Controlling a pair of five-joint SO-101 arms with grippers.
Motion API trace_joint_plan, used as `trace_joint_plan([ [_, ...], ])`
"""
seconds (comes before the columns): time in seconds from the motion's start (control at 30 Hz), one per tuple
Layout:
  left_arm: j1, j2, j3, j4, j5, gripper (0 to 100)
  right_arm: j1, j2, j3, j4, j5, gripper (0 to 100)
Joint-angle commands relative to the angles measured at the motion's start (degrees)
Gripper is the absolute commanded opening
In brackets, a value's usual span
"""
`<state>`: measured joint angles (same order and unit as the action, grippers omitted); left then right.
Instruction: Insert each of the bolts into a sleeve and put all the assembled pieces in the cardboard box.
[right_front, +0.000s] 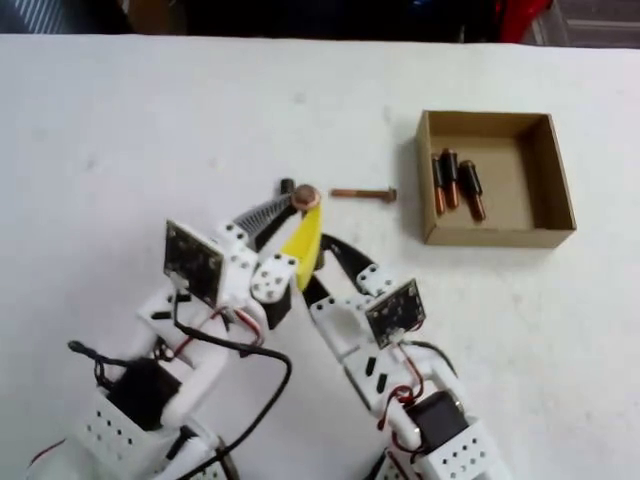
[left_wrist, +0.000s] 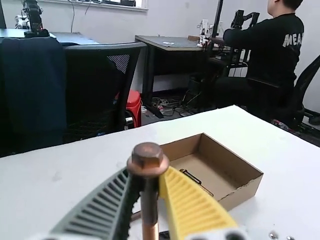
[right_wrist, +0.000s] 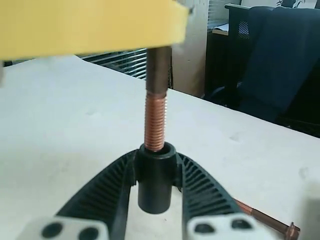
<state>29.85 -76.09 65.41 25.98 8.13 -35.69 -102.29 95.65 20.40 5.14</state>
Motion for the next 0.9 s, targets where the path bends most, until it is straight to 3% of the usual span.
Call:
trace_joint_plan([
  [0.0, -1.0, -0.2, -0.4, -1.6, 1.0, 2, 0.7, -0.7, -0.8, -1.1, 1.0, 1.7],
  [0.37, -0.6, -0.2, 1.4, -1.8, 1.2, 2, 0.7, -0.7, -0.8, -1.0, 1.1, 1.7],
  [0.87, -4.3, -0.2, 3.8, -1.2, 9.5, 2, 0.7, -0.7, -0.7, -0.9, 1.1, 1.7],
])
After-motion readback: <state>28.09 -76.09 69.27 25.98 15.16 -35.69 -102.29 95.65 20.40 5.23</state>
